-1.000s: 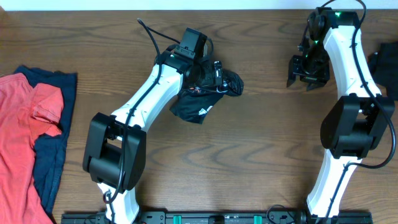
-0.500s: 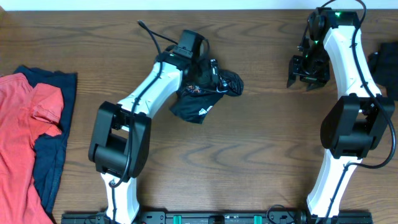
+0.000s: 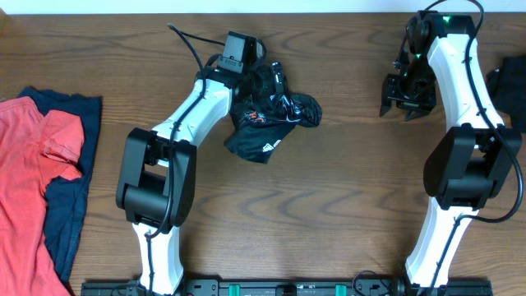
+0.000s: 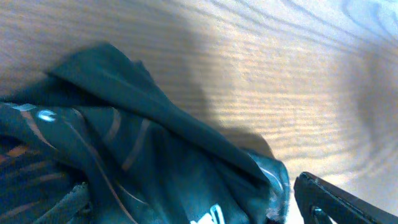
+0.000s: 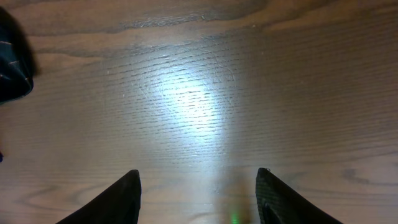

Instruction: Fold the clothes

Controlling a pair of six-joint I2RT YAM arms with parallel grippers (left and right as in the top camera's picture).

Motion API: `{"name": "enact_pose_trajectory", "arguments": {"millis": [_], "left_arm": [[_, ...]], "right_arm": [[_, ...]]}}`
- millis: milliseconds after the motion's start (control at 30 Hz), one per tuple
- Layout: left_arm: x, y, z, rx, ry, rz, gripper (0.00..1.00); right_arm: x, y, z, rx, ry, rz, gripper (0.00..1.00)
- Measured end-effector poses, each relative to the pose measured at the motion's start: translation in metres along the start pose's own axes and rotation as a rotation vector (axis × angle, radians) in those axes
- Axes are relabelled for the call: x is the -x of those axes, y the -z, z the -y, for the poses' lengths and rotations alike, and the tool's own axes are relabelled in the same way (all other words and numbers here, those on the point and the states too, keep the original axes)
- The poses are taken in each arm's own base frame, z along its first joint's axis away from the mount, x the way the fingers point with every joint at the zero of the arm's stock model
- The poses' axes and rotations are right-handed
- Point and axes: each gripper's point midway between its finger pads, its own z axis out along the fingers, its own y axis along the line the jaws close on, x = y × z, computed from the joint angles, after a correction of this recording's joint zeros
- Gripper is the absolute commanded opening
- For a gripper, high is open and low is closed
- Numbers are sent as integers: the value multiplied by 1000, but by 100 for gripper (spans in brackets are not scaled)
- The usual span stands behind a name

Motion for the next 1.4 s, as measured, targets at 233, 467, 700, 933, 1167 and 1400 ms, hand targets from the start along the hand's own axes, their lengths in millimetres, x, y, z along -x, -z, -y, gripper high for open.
{"name": "enact_pose_trajectory", "arguments": {"millis": [233,467,700,933,1167,1400], "left_arm": [[-24,-4,21,-56,-6,-81,98],[-11,-4,41,-127,-14,-27,98],[33,5,42,-185,29,119,98],[54,11,30,-176,63,187,98],[2,6,9,-119,145,-49,98],[-17,8,10,-133,151,-132,98]], "right_arm": [[0,0,-3,16,0,0,58],[0,0,-4,20,0,-1,58],[0,0,-4,22,0,-2,58],[0,0,-4,22,0,-2,60],[-1,0,-4,23,0,-3,59],[-1,0,-4,22,0,-5,60]]}}
